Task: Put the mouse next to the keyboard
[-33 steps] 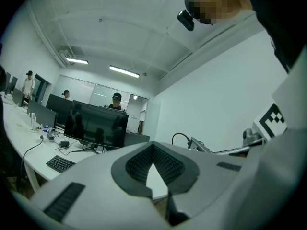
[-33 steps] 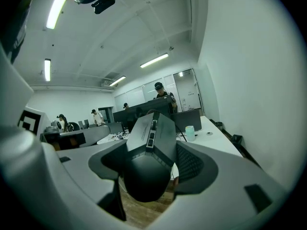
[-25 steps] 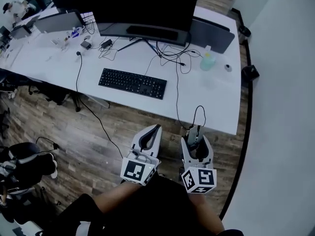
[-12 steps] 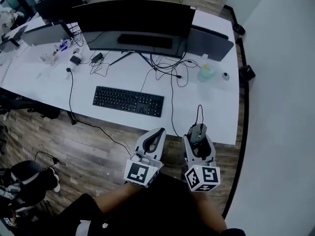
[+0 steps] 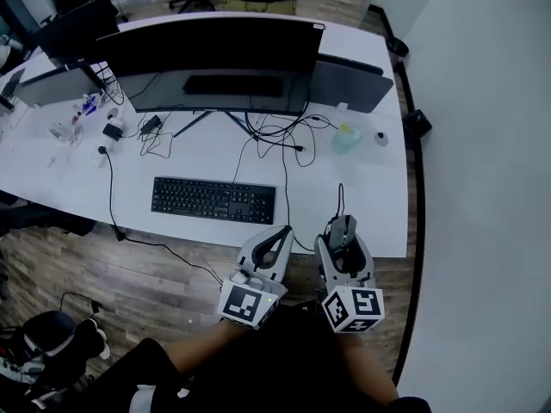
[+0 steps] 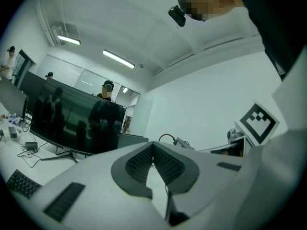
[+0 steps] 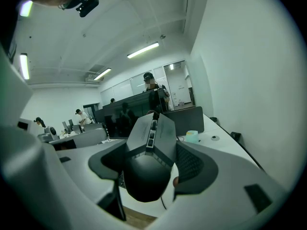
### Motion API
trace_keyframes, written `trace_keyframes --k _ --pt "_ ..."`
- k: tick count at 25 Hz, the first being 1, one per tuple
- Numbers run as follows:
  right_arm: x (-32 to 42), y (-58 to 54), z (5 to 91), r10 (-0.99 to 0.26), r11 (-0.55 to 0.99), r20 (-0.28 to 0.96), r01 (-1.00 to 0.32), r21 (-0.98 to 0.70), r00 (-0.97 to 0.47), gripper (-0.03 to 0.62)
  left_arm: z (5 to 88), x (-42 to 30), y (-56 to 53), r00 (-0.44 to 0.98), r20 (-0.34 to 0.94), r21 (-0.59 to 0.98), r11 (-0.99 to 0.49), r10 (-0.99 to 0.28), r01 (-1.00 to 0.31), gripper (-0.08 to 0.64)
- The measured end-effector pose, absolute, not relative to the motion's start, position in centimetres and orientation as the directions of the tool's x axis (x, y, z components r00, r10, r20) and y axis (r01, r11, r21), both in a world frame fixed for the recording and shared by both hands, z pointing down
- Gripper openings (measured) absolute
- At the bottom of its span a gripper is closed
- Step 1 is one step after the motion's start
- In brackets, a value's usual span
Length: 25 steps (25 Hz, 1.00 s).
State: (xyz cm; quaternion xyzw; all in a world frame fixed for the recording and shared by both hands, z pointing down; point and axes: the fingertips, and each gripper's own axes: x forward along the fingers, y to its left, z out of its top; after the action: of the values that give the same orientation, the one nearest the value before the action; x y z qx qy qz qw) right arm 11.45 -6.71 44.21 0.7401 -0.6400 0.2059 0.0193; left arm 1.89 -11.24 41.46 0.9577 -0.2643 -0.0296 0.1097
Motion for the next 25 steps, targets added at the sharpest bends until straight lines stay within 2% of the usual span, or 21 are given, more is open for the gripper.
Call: trace_keyframes --k 17,25 --pt "10.8 -7.6 44.9 -0.934 -0.17 0.348 -0.96 -0.223 0.084 0.316 42.4 -0.3 -12.4 0.82 0.039 0.247 -0.79 -0.571 -0.561 0.003" --pt "11.4 -9.2 46.1 -0.932 -0.133 0.362 -0.958 -0.255 0.033 0.316 42.9 0.5 -13.6 0.795 0.051 0.238 -0.765 -0.605 -0.598 0.003"
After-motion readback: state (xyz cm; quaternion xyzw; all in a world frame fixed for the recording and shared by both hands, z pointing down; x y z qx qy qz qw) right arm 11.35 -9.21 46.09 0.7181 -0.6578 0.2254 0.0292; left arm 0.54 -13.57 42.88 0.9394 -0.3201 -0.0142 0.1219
